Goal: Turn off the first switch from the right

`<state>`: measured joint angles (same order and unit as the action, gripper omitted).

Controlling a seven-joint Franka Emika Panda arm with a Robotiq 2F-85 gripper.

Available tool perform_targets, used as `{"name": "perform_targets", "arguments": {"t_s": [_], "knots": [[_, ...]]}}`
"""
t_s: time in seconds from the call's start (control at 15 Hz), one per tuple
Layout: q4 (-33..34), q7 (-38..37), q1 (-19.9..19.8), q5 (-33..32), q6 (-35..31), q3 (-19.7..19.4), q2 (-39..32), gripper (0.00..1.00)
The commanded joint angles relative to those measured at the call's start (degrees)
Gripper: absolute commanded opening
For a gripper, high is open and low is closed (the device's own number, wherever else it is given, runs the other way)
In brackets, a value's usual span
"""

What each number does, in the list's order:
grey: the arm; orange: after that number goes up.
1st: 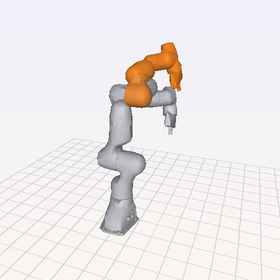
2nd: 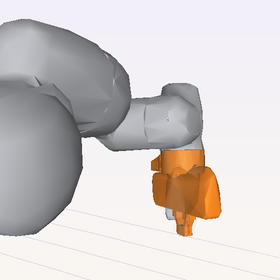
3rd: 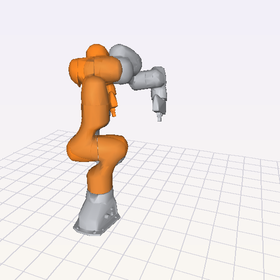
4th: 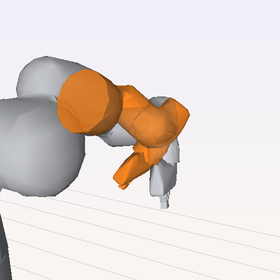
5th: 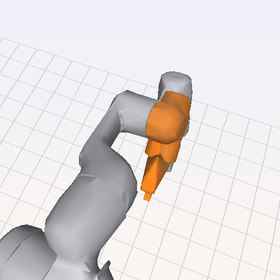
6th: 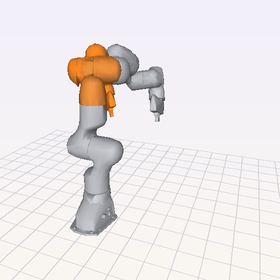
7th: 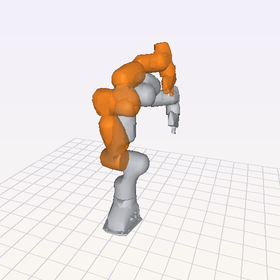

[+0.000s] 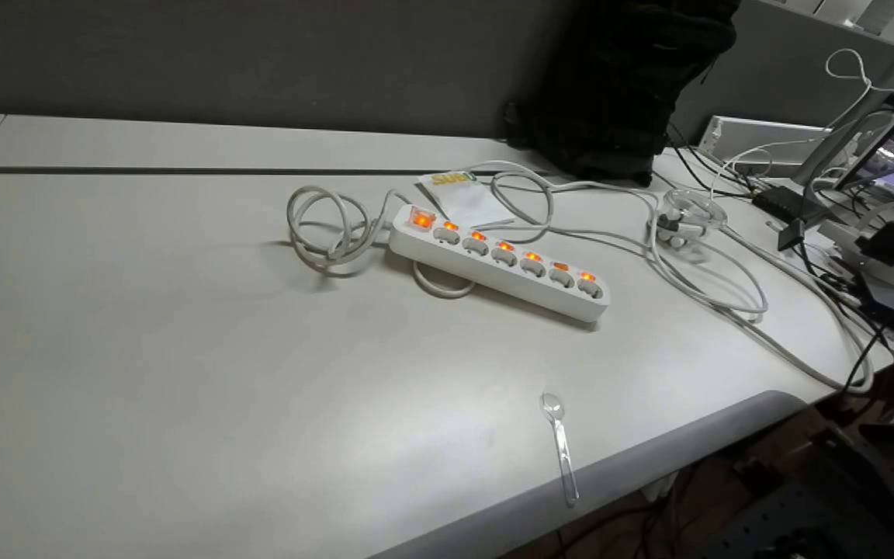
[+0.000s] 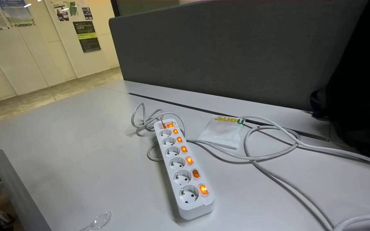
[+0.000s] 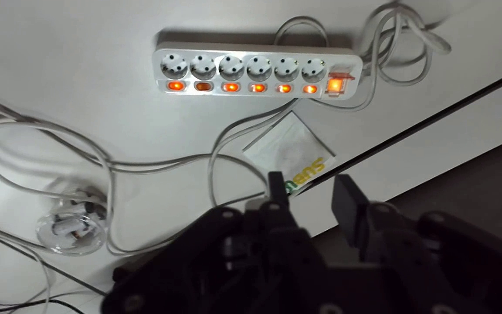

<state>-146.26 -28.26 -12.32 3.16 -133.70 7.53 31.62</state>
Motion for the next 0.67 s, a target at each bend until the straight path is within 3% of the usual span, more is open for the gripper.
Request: {"name": "perform_targets", "arguments": {"t_s": [0.0,0.07,0.27,0.6], "knots": [[-0.84,-4.87,-2.33,0.4,-0.17,-2.53,-0.65,0.05],[-0.52,-1.94,-1.08,-0.48,-0.03,-2.2,-0.44,0.23],[-0.68,-2.57,-1.87,-0.34,-0.04,-3.4,-1.03,0.05],[-1.05,-4.29,-2.83,-1.4,-2.07,-2.85,-2.03,0.0]]}}
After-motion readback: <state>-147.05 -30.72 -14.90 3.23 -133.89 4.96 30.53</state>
